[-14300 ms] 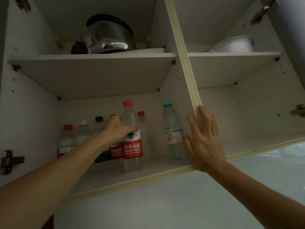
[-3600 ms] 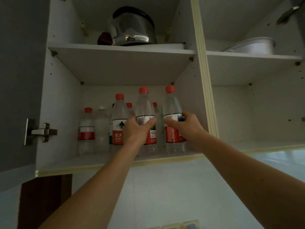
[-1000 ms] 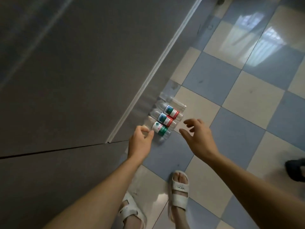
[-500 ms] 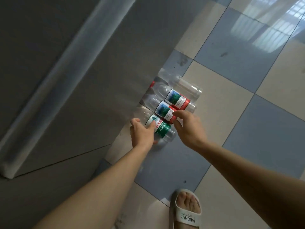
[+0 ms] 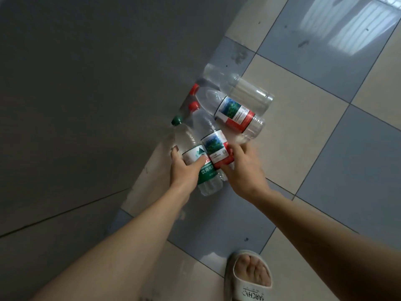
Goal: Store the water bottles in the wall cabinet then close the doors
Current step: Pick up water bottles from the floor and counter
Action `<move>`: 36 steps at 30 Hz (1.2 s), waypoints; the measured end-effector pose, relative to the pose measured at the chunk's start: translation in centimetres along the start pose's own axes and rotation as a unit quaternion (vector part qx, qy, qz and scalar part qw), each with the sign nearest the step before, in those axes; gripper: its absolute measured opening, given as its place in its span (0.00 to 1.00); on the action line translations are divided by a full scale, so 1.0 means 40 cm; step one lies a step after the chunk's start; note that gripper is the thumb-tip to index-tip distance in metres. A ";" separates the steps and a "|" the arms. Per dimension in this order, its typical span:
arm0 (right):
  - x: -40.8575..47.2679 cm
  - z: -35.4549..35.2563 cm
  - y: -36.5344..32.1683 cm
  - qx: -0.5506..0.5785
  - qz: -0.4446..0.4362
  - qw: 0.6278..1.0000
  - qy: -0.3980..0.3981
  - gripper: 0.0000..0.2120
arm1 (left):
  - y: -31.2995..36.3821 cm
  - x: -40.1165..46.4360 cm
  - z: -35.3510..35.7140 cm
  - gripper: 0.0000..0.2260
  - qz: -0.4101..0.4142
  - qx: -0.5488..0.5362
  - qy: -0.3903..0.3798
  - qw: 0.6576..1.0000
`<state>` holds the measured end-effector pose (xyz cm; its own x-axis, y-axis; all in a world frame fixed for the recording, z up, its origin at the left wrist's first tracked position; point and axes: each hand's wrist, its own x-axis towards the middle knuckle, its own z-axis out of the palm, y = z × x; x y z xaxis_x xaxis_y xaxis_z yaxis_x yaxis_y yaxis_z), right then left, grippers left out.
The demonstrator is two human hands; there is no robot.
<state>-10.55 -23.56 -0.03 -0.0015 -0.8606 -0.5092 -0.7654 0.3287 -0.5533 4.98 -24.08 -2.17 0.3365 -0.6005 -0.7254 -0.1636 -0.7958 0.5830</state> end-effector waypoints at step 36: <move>-0.095 -0.157 0.022 0.197 0.025 0.976 0.095 0.33 | 0.109 -0.146 -0.051 0.32 0.360 0.138 0.026 0.922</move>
<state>-15.26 -22.44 5.57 -0.1810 -0.8842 -0.4306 -0.4553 0.4634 -0.7602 4.21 -23.90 5.36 0.0906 -0.9824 -0.1633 -0.5902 -0.1851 0.7858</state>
